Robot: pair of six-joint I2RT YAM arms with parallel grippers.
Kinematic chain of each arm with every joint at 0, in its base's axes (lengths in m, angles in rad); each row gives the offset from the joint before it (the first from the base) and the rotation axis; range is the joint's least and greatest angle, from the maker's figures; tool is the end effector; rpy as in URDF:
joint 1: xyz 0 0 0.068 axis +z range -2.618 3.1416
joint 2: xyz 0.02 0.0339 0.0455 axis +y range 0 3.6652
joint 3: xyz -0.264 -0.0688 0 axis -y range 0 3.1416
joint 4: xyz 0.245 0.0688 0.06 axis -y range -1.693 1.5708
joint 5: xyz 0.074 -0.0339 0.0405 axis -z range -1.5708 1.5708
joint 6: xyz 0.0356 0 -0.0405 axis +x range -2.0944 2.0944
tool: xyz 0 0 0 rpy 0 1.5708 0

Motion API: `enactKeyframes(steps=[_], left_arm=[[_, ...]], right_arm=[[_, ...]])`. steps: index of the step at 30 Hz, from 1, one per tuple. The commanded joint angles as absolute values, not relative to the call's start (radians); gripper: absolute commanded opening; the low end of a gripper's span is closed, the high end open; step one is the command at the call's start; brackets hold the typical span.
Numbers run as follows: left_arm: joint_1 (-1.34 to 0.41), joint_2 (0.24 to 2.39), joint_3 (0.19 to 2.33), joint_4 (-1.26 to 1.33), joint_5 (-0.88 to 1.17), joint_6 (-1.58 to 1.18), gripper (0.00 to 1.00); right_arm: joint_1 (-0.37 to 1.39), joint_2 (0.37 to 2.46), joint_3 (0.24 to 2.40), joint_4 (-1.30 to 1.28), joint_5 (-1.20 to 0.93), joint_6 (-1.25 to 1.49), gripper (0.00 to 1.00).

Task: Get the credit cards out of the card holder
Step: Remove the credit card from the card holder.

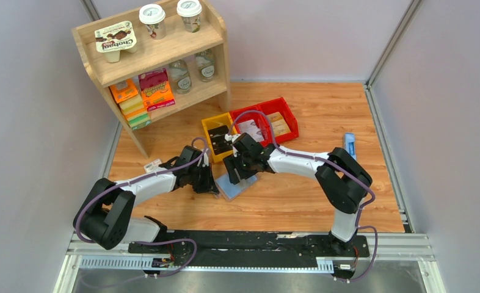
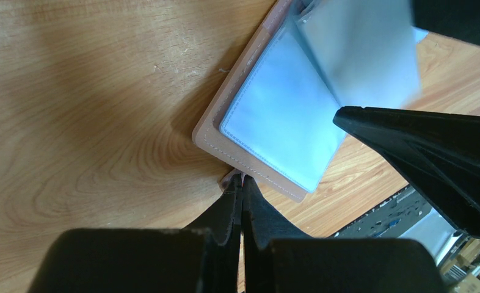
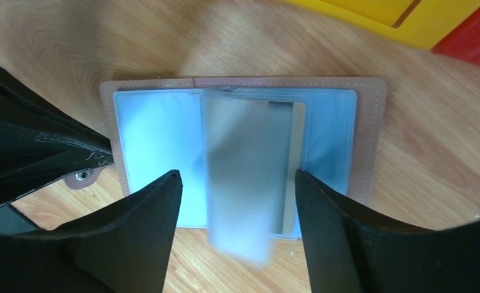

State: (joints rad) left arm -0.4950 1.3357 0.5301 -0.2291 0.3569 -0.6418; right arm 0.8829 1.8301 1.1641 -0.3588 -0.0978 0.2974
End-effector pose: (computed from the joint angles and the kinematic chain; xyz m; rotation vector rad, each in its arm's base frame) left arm 0.1932 -0.1185 0.1428 -0.0661 2.7637 -0.8279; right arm 0.2349 0.2913 0.1710 -0.8122 2.5670 0.5289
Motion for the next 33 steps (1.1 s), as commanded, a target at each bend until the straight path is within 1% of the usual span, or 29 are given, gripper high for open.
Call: enactKeyframes(steps=[1,4,6,10,13,20,23,27,28,30,32,33], left_arm=[[-0.499,1.339,0.523,-0.215,0.348,-0.632,0.01],[-0.5,1.341,0.525,-0.213,0.348,-0.632,0.01],[-0.499,1.344,0.526,-0.212,0.348,-0.632,0.01],[-0.5,1.347,0.528,-0.21,0.351,-0.634,0.01],[-0.499,1.348,0.526,-0.21,0.35,-0.632,0.01],[-0.499,1.322,0.523,-0.221,0.318,-0.64,0.01],[-0.499,1.305,0.523,-0.232,0.299,-0.641,0.01],[-0.5,1.264,0.523,-0.268,0.253,-0.643,0.03],[-0.5,1.24,0.523,-0.287,0.239,-0.644,0.04],[-0.5,1.197,0.523,-0.316,0.203,-0.649,0.12],[-0.499,1.145,0.525,-0.351,0.158,-0.647,0.29],[-0.5,1.123,0.525,-0.365,0.123,-0.647,0.33]], right_arm=[[0.89,1.792,1.16,-0.325,-0.198,0.304,0.67],[0.89,1.763,1.152,-0.304,-0.245,0.321,0.6],[0.891,1.743,1.146,-0.292,-0.273,0.331,0.59],[0.899,1.721,1.141,-0.276,-0.331,0.342,0.6],[0.908,1.726,1.141,-0.265,-0.396,0.353,0.63],[0.943,1.816,1.166,-0.259,-0.534,0.377,0.64],[0.948,1.832,1.167,-0.264,-0.509,0.383,0.64],[0.942,1.777,1.172,-0.308,-0.338,0.357,0.64],[0.936,1.758,1.173,-0.319,-0.298,0.347,0.64],[0.924,1.721,1.173,-0.331,-0.233,0.327,0.65],[0.914,1.688,1.17,-0.337,-0.184,0.31,0.65],[0.908,1.68,1.169,-0.337,-0.167,0.305,0.66]])
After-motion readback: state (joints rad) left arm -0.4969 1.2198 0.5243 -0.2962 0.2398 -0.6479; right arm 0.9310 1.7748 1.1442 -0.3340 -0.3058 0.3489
